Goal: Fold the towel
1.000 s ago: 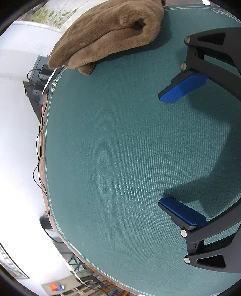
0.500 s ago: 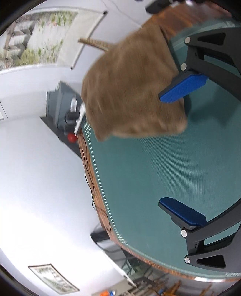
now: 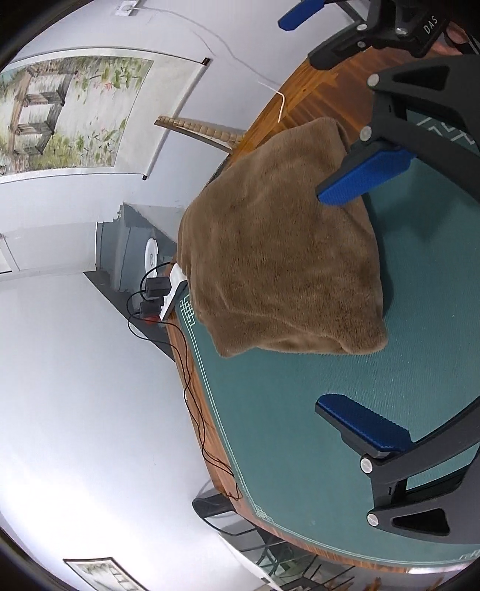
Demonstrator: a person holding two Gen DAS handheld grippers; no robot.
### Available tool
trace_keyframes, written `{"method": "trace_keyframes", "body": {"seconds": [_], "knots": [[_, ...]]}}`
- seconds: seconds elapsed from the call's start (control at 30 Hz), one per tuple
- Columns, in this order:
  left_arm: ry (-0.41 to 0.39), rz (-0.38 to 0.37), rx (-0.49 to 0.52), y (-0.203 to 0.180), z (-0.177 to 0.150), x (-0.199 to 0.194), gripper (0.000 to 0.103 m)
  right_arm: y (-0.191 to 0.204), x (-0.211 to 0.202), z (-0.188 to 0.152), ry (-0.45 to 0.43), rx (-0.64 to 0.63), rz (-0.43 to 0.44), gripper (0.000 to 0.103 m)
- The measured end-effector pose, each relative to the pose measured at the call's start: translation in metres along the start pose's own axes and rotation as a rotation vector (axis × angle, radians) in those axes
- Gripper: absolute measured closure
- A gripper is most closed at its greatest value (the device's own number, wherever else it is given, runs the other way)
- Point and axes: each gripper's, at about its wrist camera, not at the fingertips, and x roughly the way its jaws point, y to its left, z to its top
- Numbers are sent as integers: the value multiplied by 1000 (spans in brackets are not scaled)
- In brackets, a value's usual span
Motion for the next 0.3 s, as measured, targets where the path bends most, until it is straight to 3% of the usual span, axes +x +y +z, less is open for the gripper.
{"method": "trace_keyframes", "body": {"seconds": [0.3], "knots": [[-12,6,7,-7,-3,-5,0,-5,-2,-4,9,12,3,0]]}}
